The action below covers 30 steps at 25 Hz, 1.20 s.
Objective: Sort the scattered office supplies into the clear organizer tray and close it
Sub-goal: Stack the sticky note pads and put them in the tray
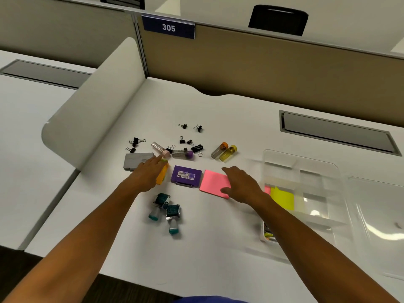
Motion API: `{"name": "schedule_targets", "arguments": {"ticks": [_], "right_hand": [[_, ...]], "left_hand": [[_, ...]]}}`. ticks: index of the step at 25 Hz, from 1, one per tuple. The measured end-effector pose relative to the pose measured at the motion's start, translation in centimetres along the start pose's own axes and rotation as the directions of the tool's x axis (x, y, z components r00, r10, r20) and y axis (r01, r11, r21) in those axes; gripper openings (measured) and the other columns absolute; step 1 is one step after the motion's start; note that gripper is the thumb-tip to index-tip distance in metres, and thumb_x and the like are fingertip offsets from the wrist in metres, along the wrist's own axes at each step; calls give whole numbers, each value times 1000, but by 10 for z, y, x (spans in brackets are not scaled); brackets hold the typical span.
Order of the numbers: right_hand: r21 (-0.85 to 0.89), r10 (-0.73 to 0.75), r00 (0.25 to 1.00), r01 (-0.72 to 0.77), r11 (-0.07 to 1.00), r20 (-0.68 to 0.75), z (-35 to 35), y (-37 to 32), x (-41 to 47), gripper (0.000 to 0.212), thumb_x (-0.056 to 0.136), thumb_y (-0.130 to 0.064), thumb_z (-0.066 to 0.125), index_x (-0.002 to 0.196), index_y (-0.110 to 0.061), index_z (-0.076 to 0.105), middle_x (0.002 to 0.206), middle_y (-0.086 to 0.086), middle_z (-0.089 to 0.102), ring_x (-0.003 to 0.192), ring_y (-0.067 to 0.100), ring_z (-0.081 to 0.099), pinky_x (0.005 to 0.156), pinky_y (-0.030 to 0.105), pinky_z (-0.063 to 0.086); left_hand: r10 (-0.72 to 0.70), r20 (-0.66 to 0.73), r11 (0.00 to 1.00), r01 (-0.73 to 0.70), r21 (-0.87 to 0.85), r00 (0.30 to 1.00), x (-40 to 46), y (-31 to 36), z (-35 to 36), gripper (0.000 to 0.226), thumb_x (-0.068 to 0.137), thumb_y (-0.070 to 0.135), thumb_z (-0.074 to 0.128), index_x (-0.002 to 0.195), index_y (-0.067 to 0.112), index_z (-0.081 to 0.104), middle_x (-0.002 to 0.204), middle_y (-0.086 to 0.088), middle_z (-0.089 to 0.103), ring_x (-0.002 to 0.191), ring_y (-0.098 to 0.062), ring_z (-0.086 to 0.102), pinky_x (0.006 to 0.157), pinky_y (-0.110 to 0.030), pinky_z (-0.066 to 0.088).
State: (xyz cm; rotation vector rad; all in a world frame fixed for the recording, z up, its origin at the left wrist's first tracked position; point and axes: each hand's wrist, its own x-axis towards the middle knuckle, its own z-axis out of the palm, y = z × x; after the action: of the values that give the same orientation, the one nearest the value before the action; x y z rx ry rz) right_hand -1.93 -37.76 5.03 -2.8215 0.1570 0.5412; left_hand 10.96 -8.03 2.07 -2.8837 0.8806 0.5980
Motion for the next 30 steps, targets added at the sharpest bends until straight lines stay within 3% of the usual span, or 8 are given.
{"name": "schedule_targets", "arguments": {"ticks": [4, 8, 15, 19, 25, 27, 30], "right_hand": [[-72, 24, 999, -20, 997, 47, 13, -11, 13, 90, 83, -47, 69, 152, -16, 20, 152, 10, 34, 133, 31, 40, 104, 44, 41], [-149, 18, 1000, -19, 989, -8, 21, -15, 21, 86, 81, -51, 68, 148, -17, 26, 143, 12, 41, 126, 32, 43, 97, 42, 45], [-80, 131, 991, -128, 988, 31, 30, -10, 23, 91, 70, -66, 71, 139, -16, 37, 131, 13, 45, 119, 27, 46, 93, 37, 46], [0, 185, 983, -185, 983, 5, 37, -10, 19, 92, 67, -65, 74, 135, -15, 38, 130, 11, 45, 117, 25, 47, 91, 36, 47], [141, 206, 978, -198, 970, -44, 44, -12, 5, 92, 70, -54, 78, 137, -12, 31, 133, 12, 41, 116, 29, 52, 92, 36, 49], [160, 200, 978, -188, 969, -57, 45, -12, 2, 81, 76, -47, 76, 134, -12, 32, 130, 13, 47, 114, 29, 53, 89, 38, 50], [198, 217, 974, -200, 960, -66, 42, -12, -2, 59, 85, -37, 70, 126, -15, 34, 121, 15, 57, 105, 30, 56, 82, 41, 53]], "left_hand": [[-4, 38, 1000, 3, 20, 999, 6, -12, -2, 79, 84, 19, 69, 149, 18, 24, 156, -6, 24, 143, -29, 23, 108, -47, 31], [1, 6, 1000, -1, 8, 1000, 7, -20, -7, 79, 81, 34, 72, 147, 20, 30, 151, -3, 32, 138, -27, 29, 105, -46, 34], [-4, -38, 991, 9, 136, 999, 7, -30, -12, 83, 64, 61, 76, 131, 25, 43, 134, -4, 45, 123, -27, 39, 97, -41, 38], [-31, -8, 985, 32, 171, 999, 7, -28, -11, 84, 64, 67, 71, 131, 23, 48, 132, -7, 47, 119, -29, 46, 96, -43, 40], [-14, -38, 996, 17, 89, 999, -2, -30, -13, 54, 76, 60, 67, 117, 26, 60, 132, 0, 49, 112, -23, 50, 92, -40, 38], [0, -93, 1000, 2, 25, 996, -5, -29, -16, 40, 83, 52, 65, 111, 23, 61, 130, 1, 52, 112, -23, 50, 90, -38, 37], [-3, -158, 1000, 0, -15, 987, -10, -26, -22, 14, 92, 33, 59, 95, 19, 57, 110, -4, 64, 99, -24, 55, 75, -32, 34]]}}
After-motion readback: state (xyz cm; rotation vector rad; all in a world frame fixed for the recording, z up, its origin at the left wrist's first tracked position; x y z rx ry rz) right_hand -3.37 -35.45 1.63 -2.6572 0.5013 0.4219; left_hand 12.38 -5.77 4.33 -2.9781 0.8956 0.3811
